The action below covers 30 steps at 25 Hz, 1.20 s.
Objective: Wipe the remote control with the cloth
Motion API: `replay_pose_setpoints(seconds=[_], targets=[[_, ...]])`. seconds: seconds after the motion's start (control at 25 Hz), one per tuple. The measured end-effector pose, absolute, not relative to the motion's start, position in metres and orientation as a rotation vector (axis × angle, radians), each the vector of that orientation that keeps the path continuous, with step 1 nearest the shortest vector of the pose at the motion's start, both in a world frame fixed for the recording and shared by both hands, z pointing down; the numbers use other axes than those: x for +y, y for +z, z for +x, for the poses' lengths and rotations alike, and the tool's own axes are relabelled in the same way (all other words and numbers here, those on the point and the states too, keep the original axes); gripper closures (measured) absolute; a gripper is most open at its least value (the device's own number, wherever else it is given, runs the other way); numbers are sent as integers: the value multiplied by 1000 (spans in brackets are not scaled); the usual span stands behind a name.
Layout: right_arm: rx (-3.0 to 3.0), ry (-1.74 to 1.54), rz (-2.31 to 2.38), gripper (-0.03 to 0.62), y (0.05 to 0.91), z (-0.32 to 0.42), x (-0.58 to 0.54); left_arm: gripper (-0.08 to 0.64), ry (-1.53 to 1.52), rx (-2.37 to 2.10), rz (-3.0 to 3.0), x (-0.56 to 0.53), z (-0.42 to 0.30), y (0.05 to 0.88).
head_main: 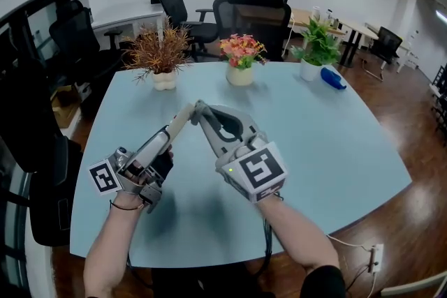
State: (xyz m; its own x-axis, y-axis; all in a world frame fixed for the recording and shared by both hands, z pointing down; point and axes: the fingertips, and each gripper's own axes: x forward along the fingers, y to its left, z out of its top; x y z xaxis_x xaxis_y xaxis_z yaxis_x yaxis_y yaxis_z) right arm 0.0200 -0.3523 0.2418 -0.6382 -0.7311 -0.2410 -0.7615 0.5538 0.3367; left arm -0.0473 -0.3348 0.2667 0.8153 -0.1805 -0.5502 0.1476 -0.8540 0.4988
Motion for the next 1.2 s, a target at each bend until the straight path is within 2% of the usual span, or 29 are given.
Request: replay_pose_setpoints(seconds=[0.12, 0.32, 0.48, 0.8, 1.04, 1.2], targets=[[2741, 656, -1298, 565, 249, 21, -357, 373, -899, 87, 2417, -327, -52, 258], [2875, 1139, -1131, 565, 280, -29, -334, 373, -897, 257, 2424, -308, -49, 248], [2778, 1183, -1080, 563, 258, -15, -321, 373, -835, 308, 2474, -298, -46, 254], [2560, 428, -745, 563, 206, 47, -325, 373, -817, 176, 2586, -302, -56, 249], [2615, 232, -498, 565, 209, 31, -316, 373, -775, 115, 2657, -304, -60, 253], [2750, 125, -670, 565, 239, 28, -349, 373, -696, 53, 2823, -294, -52, 252]])
